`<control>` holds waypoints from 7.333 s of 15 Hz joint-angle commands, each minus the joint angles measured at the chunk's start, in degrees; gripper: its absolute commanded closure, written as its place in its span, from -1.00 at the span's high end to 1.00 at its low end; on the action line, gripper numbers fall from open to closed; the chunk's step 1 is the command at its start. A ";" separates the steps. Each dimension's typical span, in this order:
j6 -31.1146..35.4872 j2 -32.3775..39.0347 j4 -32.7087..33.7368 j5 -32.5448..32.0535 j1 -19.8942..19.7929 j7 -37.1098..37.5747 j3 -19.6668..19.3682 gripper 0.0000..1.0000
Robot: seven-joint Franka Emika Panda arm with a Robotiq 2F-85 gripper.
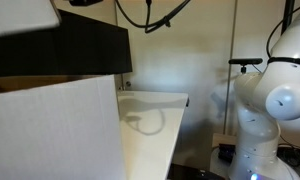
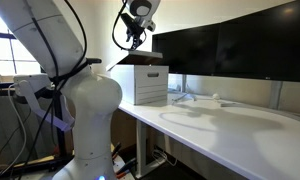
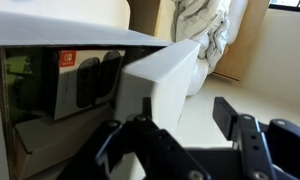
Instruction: Remove the cover from the box
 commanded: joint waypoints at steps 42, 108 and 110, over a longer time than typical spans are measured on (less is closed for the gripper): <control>7.53 12.80 21.41 -25.71 8.42 13.80 21.93 -0.16; -39.90 -15.18 11.39 -55.80 -3.80 -11.03 -13.12 1.00; -38.08 -15.08 9.97 -59.05 -4.68 -13.10 -14.87 1.00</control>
